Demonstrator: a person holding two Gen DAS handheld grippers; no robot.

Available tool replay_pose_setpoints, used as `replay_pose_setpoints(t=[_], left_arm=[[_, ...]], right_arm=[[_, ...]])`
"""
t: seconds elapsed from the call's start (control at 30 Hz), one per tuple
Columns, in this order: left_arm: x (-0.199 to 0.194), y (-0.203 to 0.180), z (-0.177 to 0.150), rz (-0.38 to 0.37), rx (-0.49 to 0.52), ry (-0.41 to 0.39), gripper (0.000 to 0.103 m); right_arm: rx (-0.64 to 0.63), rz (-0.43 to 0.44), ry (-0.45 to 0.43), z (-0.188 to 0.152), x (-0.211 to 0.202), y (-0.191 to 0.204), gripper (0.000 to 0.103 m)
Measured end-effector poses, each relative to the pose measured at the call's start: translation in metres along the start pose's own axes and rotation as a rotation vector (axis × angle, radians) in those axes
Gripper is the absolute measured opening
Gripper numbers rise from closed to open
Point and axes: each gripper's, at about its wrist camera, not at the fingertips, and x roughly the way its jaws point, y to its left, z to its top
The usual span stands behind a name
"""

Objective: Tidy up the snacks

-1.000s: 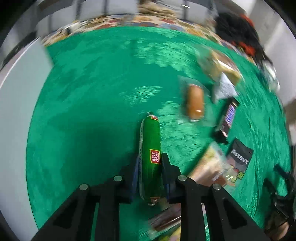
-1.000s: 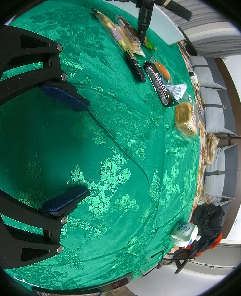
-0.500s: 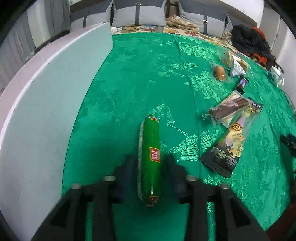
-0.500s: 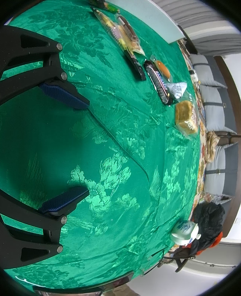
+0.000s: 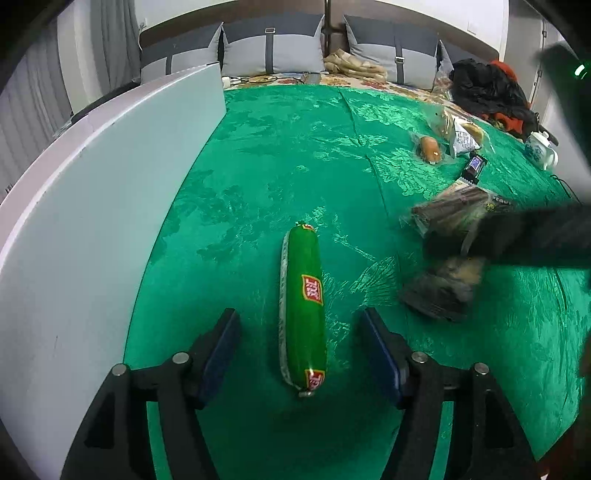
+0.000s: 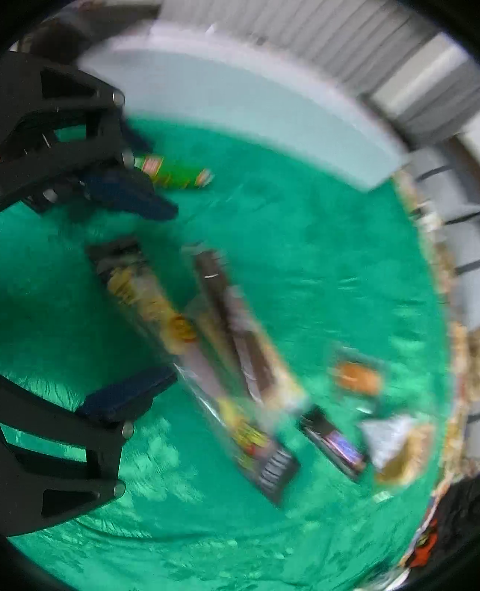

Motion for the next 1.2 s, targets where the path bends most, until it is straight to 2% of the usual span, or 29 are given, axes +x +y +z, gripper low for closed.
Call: replay_pose_setpoints(t=[0.03, 0.07, 0.1, 0.13, 0.2, 0.27, 0.3, 0.33, 0.37, 0.43, 0.53, 0.67, 0.87, 1.2], left_arm=[[0.0, 0.0, 0.0, -0.001, 0.001, 0.0, 0.068], [0.0, 0.001, 0.0, -0.003, -0.002, 0.001, 0.068], [0.0, 0.001, 0.0, -0.004, -0.005, 0.004, 0.068], [-0.001, 0.001, 0.0, -0.002, -0.008, 0.007, 0.068], [0.0, 0.001, 0.002, -0.003, -0.014, 0.014, 0.068], [0.0, 0.001, 0.004, -0.01, -0.024, 0.022, 0.068], [0.0, 0.001, 0.004, -0.013, -0.029, 0.024, 0.068], [0.0, 0.002, 0.004, -0.018, -0.037, 0.025, 0.068], [0.0, 0.004, 0.005, -0.025, -0.05, 0.025, 0.068], [0.0, 0.005, 0.005, -0.03, -0.06, 0.023, 0.068], [0.002, 0.001, 0.005, -0.008, -0.037, 0.024, 0.069], [0.002, -0.002, 0.003, 0.006, -0.019, 0.022, 0.072], [0.003, -0.002, 0.004, 0.007, -0.017, 0.016, 0.073], [0.004, -0.004, 0.004, 0.007, -0.012, 0.012, 0.077]], right_arm=[[-0.024, -0.049, -0.031, -0.004, -0.001, 0.001, 0.039], [-0.048, -0.071, -0.07, -0.009, -0.006, -0.001, 0.029], [-0.078, -0.075, -0.083, -0.014, -0.01, -0.007, 0.026], [-0.104, -0.087, -0.077, -0.019, -0.014, -0.017, 0.009], [-0.117, -0.105, -0.042, -0.032, -0.026, -0.049, 0.009], [-0.105, -0.095, -0.023, -0.039, -0.038, -0.079, 0.015], [-0.108, -0.073, -0.026, -0.043, -0.046, -0.093, 0.023], [-0.114, -0.05, -0.05, -0.047, -0.057, -0.107, 0.055], [-0.111, -0.055, -0.082, -0.051, -0.066, -0.117, 0.074], [-0.076, -0.072, -0.16, -0.062, -0.081, -0.137, 0.074], [-0.018, -0.054, -0.181, -0.07, -0.079, -0.152, 0.074], [-0.027, -0.015, -0.216, -0.084, -0.076, -0.137, 0.073], [-0.098, -0.01, -0.22, -0.086, -0.072, -0.11, 0.072], [-0.073, -0.019, -0.204, -0.102, -0.061, -0.114, 0.072]])
